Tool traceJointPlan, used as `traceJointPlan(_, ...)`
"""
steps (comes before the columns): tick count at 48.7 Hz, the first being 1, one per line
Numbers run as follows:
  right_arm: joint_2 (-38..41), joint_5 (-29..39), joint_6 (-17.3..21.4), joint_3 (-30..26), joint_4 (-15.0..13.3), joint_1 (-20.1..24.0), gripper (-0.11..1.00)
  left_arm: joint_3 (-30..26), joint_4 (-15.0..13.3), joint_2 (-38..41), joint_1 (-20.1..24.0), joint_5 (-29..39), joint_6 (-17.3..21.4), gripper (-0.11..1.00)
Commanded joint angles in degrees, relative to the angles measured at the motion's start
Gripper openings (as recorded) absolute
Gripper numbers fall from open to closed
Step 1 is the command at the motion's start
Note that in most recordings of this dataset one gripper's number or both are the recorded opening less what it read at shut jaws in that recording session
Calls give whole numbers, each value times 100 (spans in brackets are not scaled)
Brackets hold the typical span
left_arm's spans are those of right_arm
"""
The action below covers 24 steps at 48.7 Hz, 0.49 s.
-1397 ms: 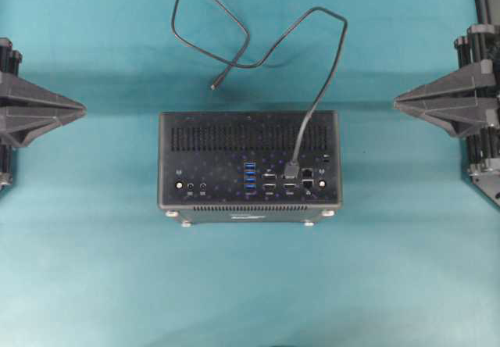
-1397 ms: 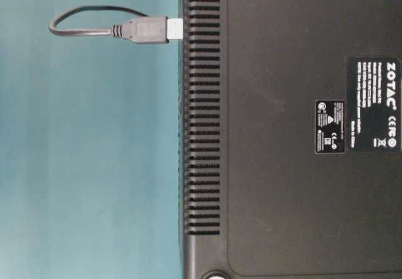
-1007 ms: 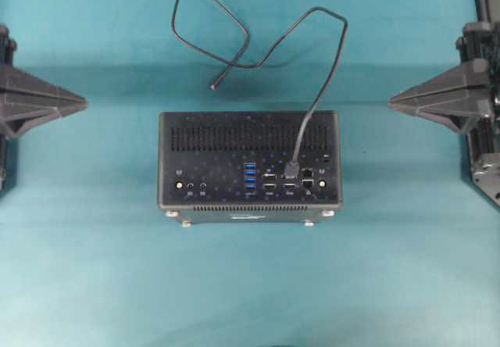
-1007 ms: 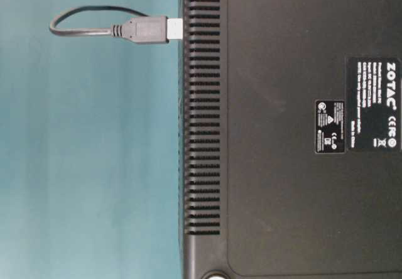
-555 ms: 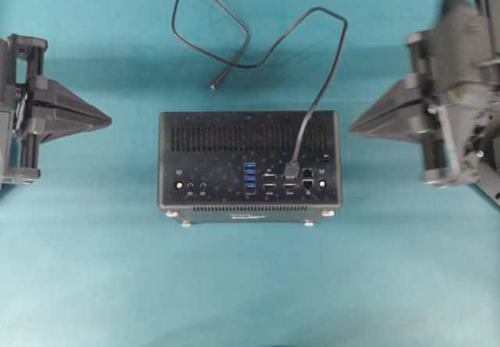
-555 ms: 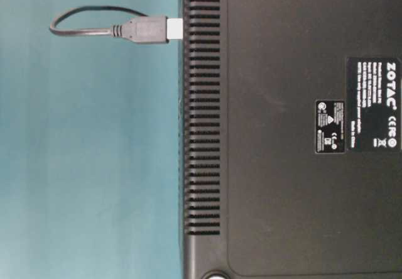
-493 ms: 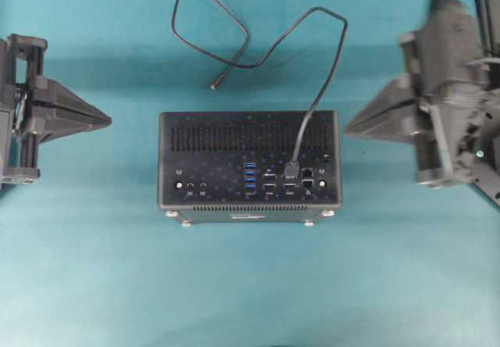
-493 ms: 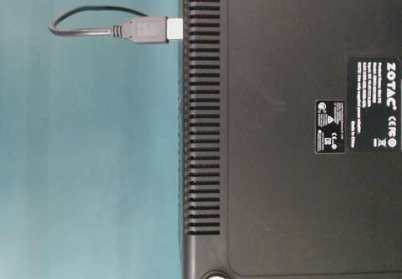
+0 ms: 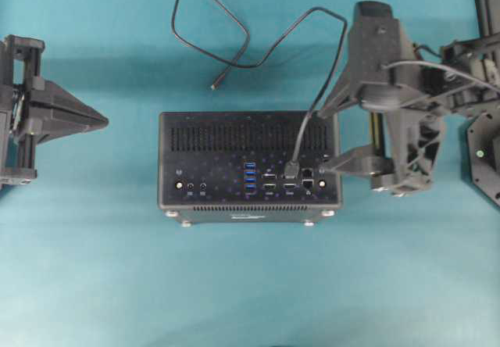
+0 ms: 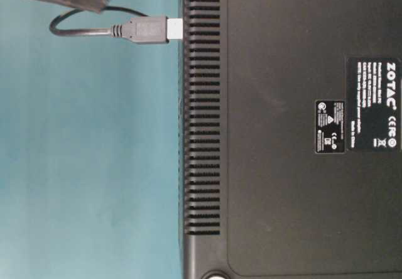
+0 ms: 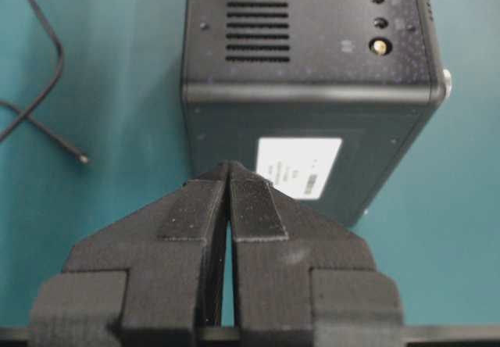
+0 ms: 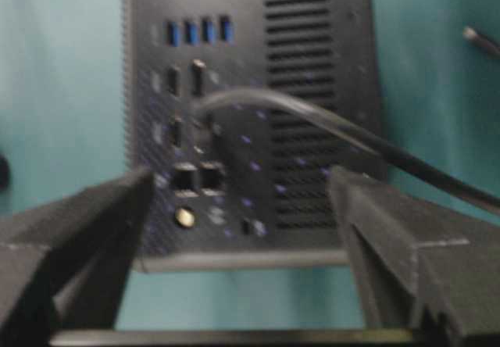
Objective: Insert the USB into the PC box with both arms.
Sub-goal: 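Move the right gripper over the black cable plug on the rear panel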
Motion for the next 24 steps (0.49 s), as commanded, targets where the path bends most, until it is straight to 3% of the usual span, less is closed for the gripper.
traceJointPlan(1, -44, -325, 167, 62, 18, 123, 90, -35, 18, -62, -9, -26, 9, 0)
traceJointPlan(11, 44, -1239, 510, 360, 26, 272, 88, 88, 18, -308, 0, -26, -18, 0)
traceJointPlan(24, 431, -967, 571, 149, -44, 237, 87, 167, 18, -545, 18, -18, -9, 0)
